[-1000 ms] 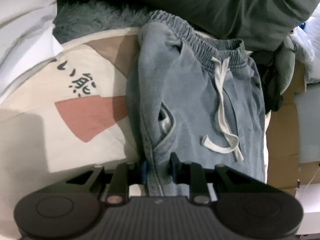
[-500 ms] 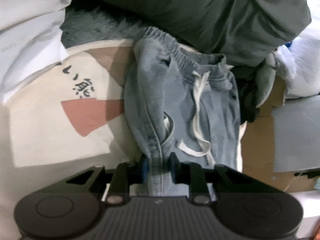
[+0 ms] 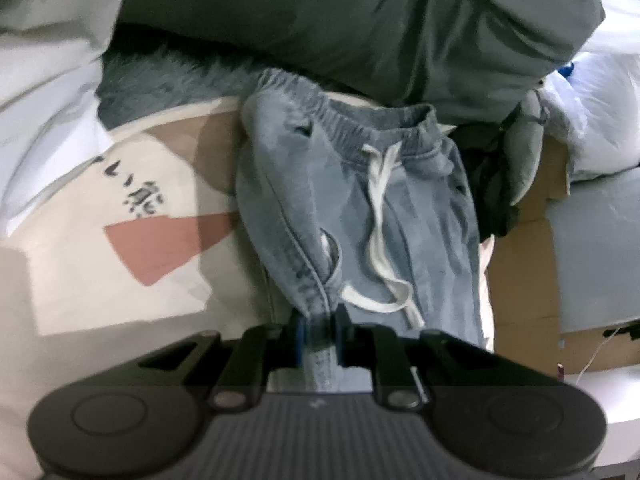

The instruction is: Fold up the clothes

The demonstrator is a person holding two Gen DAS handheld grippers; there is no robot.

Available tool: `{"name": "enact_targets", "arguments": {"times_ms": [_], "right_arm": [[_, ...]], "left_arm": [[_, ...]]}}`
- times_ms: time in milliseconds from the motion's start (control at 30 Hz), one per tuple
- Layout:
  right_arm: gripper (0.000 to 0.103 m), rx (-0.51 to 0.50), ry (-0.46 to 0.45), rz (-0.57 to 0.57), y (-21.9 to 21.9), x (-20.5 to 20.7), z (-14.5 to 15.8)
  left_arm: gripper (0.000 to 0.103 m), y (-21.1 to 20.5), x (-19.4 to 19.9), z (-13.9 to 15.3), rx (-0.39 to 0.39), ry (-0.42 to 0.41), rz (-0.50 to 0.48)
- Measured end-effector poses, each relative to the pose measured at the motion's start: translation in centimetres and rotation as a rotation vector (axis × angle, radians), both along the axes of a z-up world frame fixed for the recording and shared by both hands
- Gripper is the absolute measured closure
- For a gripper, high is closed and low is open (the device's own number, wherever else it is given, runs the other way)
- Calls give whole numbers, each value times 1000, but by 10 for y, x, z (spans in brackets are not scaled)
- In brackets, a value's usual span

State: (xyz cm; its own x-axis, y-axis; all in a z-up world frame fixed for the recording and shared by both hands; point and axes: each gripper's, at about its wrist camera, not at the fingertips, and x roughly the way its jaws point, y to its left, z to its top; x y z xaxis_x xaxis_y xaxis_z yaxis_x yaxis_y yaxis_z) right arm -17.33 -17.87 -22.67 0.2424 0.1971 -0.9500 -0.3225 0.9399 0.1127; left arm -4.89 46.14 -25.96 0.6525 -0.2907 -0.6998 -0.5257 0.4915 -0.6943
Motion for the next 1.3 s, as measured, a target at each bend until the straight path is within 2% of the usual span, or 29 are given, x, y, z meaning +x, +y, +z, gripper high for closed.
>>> {"name": "enact_targets", "arguments": {"times_ms": [467, 767, 1033, 1300], "right_arm": [[102, -61, -96, -43, -15, 33, 69], [102, -118, -200, -74, -19, 62, 116], [102, -117, -247, -165, -34, 107, 145], [102, -140, -290, -202, -42, 140, 153]], "left_arm": [[89, -33, 41, 63, 44, -42, -82], [89, -43, 64, 82, 19, -95, -85], [89, -56, 98, 96, 8, -122, -109], [91, -66, 132, 101, 3, -142, -122]]}}
